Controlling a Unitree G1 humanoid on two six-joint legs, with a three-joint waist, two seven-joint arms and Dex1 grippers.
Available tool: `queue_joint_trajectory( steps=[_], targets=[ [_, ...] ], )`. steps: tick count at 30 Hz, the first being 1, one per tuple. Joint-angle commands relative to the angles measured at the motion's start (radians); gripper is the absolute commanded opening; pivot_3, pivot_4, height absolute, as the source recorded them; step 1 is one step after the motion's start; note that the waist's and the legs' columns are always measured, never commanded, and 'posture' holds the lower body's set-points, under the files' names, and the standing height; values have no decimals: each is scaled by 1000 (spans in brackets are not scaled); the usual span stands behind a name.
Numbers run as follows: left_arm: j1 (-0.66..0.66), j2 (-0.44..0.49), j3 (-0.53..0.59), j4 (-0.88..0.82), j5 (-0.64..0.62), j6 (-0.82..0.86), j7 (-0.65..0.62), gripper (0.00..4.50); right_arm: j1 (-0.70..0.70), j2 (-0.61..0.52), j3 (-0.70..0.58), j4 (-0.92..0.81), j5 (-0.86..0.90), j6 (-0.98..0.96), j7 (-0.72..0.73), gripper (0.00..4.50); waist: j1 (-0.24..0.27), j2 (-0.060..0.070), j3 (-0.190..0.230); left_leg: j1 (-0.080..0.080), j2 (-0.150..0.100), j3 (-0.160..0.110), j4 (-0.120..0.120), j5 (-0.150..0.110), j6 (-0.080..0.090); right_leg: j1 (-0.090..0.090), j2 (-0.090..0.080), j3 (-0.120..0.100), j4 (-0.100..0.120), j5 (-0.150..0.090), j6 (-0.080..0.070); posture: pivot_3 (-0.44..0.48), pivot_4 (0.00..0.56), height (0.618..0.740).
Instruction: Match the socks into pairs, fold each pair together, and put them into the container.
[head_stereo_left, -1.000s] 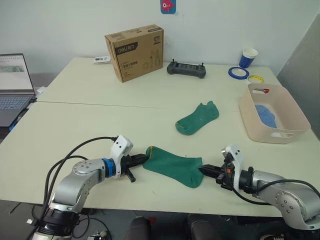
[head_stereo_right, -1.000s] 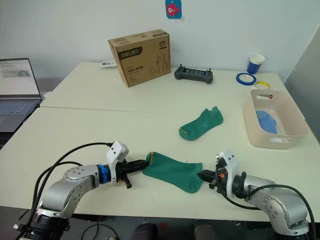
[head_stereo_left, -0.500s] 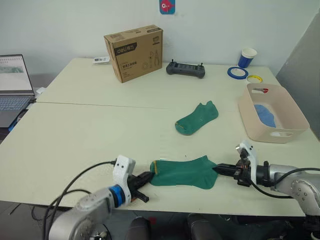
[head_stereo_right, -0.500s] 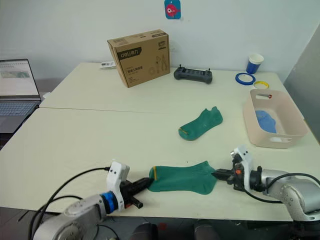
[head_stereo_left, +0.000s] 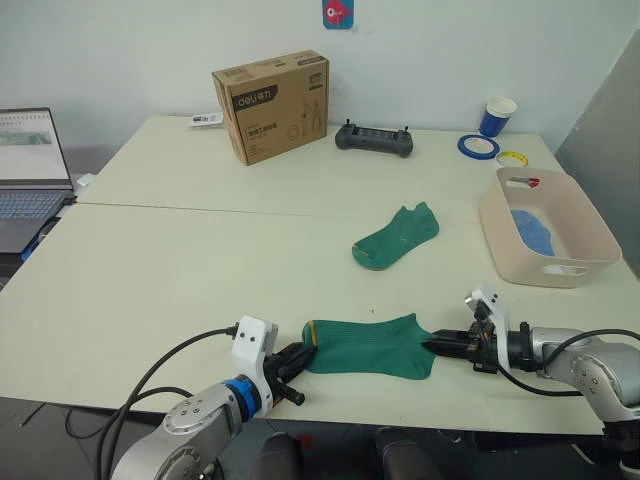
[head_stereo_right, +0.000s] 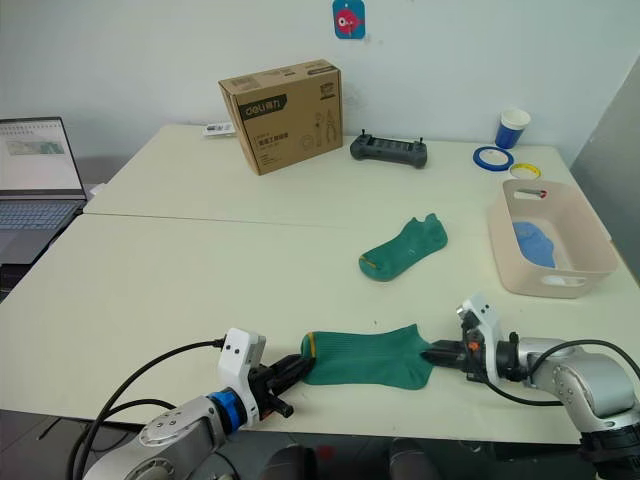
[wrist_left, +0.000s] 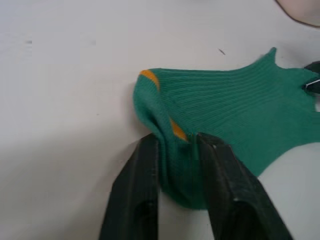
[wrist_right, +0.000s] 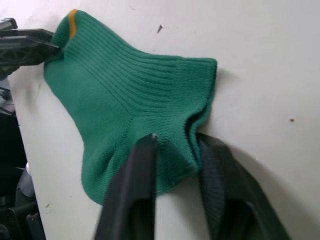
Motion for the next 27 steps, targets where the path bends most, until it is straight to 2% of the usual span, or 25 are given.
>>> queue_joint_trajectory(
  steps=[1,2,3,5,8,9,12,15,16,20,21,22,27],
  targets=[
    [17,74,100,10,-28,-3,-46,2463,4,-56,-77,1,-15,-44,17,2624,0,0,0,0,0,0,0,0,0,0,0,0,0,0,0,0,150,740],
    [21,108,136,16,-43,-6,-74,2870,4,-69,-93,-4,-16,-62,23,3076,0,0,0,0,0,0,0,0,0,0,0,0,0,0,0,0,150,740],
    [21,142,163,22,-49,-27,-108,3095,3,-81,-100,-11,-22,-86,33,3302,0,0,0,0,0,0,0,0,0,-1,0,0,0,0,0,0,150,740],
    [5,215,208,39,-55,-86,-190,3740,1,-98,-104,-44,-39,-157,60,4035,-3,0,0,0,1,0,-1,0,0,-5,0,0,0,0,-1,0,150,740],
    [-65,328,215,77,-25,-199,-335,3740,-24,-93,-67,-100,-86,-279,98,4035,-1,0,1,-1,1,0,-2,0,0,-11,1,0,1,0,-2,0,150,740],
    [-100,358,182,94,-3,-240,-380,3760,-40,-76,-30,-109,-117,-328,104,3874,0,0,1,-2,1,1,-3,0,0,-12,1,0,1,0,-2,0,150,740],
    [-216,407,37,151,87,-350,-489,3130,-81,-12,98,-122,-208,-457,123,3007,0,0,1,-2,0,3,-3,0,0,-12,0,1,0,0,-2,0,150,740],
    [-336,376,-95,216,140,-399,-538,2183,-117,52,233,-87,-322,-568,128,1949,2,0,0,-5,0,5,-5,0,0,-12,0,2,-1,0,-1,0,150,740],
    [-368,360,-129,236,149,-400,-547,1874,-126,70,264,-69,-349,-590,128,1604,3,0,0,-9,0,4,-5,0,0,-12,0,2,0,3,5,0,150,740],
    [-454,322,-286,321,245,-435,-591,604,-143,111,346,-6,-416,-644,150,188,8,0,0,-13,1,1,-4,0,0,-15,1,-1,1,4,6,0,150,740],
    [-467,315,-317,347,275,-452,-595,303,-146,119,358,8,-431,-654,148,0,10,0,0,-13,1,1,-5,0,0,-15,1,-1,1,4,6,0,150,740],
    [-472,310,-341,368,293,-456,-600,22,-147,114,371,22,-451,-668,152,0,10,0,0,-13,1,1,-5,0,0,-15,1,-1,1,4,6,0,150,740],
    [-453,341,-378,412,364,-503,-624,22,-101,61,345,53,-484,-714,175,0,9,0,0,-13,1,1,-4,0,0,-15,2,-1,2,3,6,0,150,740]
  ],
)
